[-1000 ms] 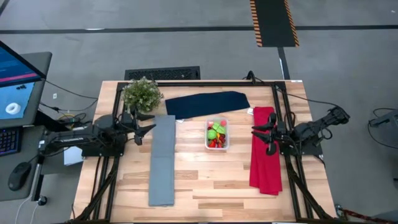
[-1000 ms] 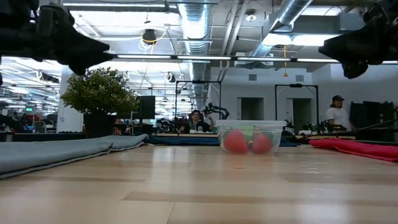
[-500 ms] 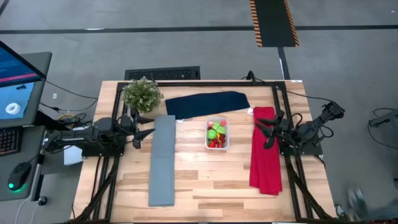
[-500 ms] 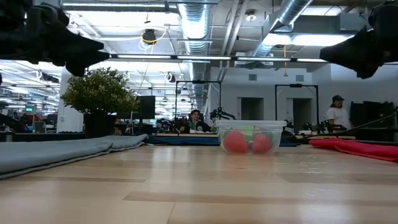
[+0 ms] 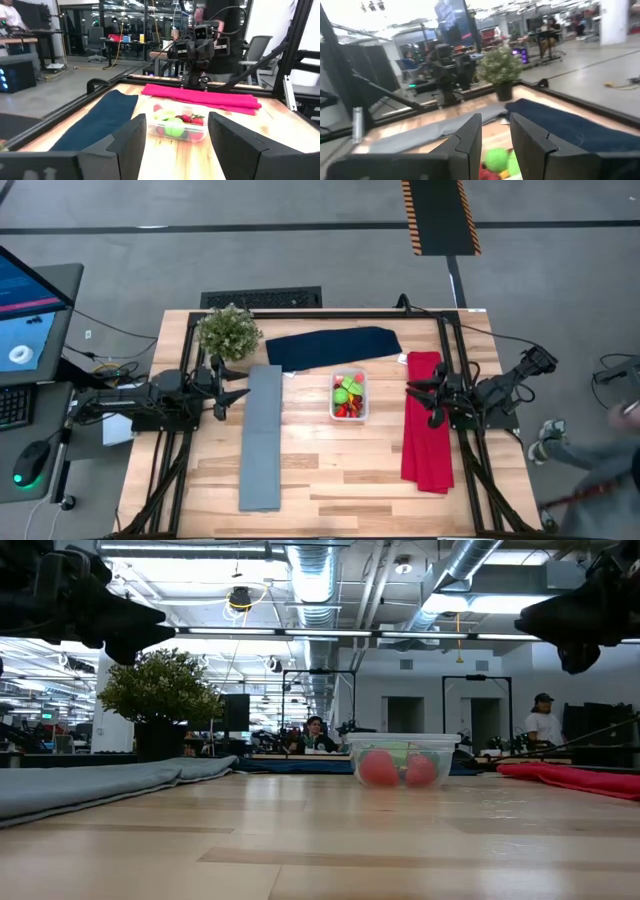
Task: Pick and placing Produce into tupperware
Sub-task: Return to Home Position
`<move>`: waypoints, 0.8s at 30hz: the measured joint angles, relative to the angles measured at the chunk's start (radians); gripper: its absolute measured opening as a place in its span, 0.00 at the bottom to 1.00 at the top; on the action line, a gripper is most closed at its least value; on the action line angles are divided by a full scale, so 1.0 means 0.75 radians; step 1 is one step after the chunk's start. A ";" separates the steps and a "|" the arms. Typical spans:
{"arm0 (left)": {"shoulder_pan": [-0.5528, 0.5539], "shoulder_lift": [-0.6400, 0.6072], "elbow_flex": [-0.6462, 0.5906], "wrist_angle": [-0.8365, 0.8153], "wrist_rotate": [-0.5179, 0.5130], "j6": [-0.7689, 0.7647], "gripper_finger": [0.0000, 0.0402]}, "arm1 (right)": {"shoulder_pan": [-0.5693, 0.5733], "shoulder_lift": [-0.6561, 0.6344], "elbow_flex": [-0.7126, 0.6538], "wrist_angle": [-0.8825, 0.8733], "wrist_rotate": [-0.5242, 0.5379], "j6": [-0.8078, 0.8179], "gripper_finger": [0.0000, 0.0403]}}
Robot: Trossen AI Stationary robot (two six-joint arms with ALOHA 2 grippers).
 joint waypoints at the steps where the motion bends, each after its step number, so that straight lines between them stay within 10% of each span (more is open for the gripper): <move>1: 0.000 0.000 0.000 -0.001 0.006 -0.017 0.51 | -0.009 0.000 0.000 -0.001 -0.001 -0.020 0.31; 7: -0.034 -0.002 -0.001 -0.014 0.168 0.077 0.51 | -0.101 0.001 0.000 0.001 -0.106 -0.066 0.31; 24: -0.072 0.044 -0.004 0.003 -0.016 0.134 0.51 | -0.301 0.147 0.005 -0.007 -0.266 -0.069 0.31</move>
